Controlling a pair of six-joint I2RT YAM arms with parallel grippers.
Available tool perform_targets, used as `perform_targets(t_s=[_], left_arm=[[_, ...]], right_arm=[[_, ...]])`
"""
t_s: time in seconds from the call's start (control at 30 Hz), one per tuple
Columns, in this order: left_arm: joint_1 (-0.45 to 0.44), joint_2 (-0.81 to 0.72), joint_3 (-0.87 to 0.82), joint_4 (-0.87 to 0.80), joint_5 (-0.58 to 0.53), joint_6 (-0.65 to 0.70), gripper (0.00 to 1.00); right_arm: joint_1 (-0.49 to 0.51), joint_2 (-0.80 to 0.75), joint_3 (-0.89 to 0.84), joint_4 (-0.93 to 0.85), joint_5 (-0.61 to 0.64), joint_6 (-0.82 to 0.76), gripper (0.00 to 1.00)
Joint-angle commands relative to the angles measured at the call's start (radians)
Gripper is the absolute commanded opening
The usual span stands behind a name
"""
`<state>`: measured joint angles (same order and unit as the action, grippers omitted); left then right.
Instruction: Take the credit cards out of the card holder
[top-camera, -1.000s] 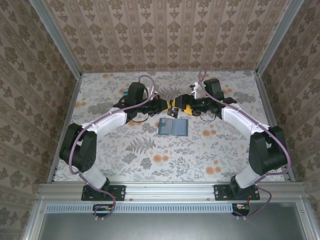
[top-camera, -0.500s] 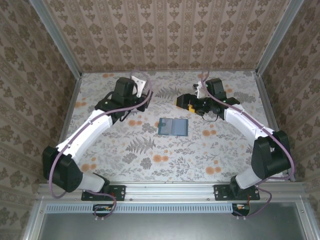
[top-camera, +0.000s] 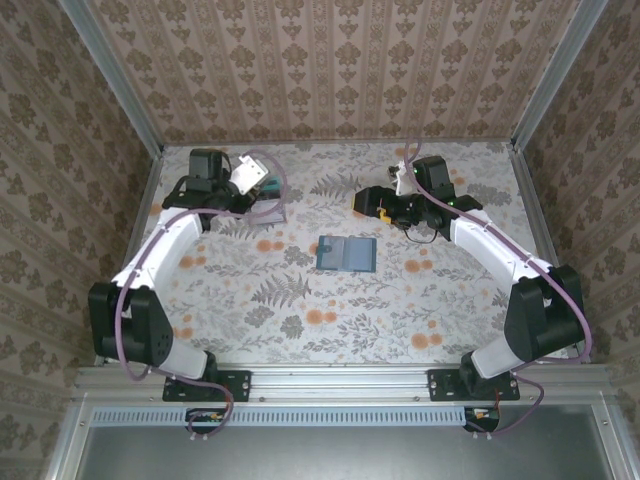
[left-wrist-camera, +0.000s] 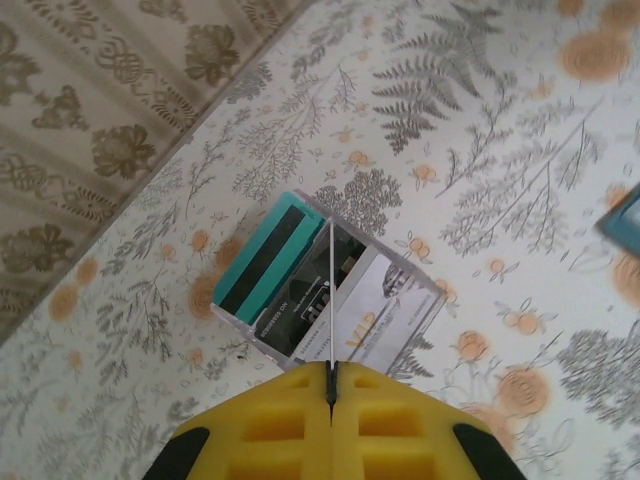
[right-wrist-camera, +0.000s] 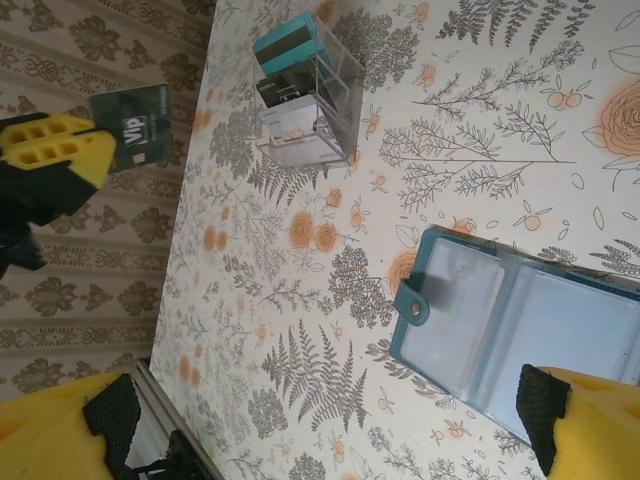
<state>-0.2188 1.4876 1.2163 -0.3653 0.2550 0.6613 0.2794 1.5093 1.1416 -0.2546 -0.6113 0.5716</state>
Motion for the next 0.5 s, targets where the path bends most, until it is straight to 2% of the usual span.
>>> perform_targets(t_s=[0.0, 0.3, 0.47], left_arm=[[0.02, 0.048, 0.04, 0.004, 0.059, 0.237, 0.0], [0.027, 0.2, 0.111, 0.043, 0.068, 0.412, 0.0], [0.026, 0.279, 0.163, 0.048, 0.071, 0.427, 0.0]], right_arm=[[0.004, -0.038, -0.002, -0.024, 0.015, -0.002, 1.0], [0.008, -0.025, 0.012, -0.04, 0.021, 0.007, 1.0], [0.009, -0.012, 0.026, -0.05, 0.03, 0.01, 1.0]])
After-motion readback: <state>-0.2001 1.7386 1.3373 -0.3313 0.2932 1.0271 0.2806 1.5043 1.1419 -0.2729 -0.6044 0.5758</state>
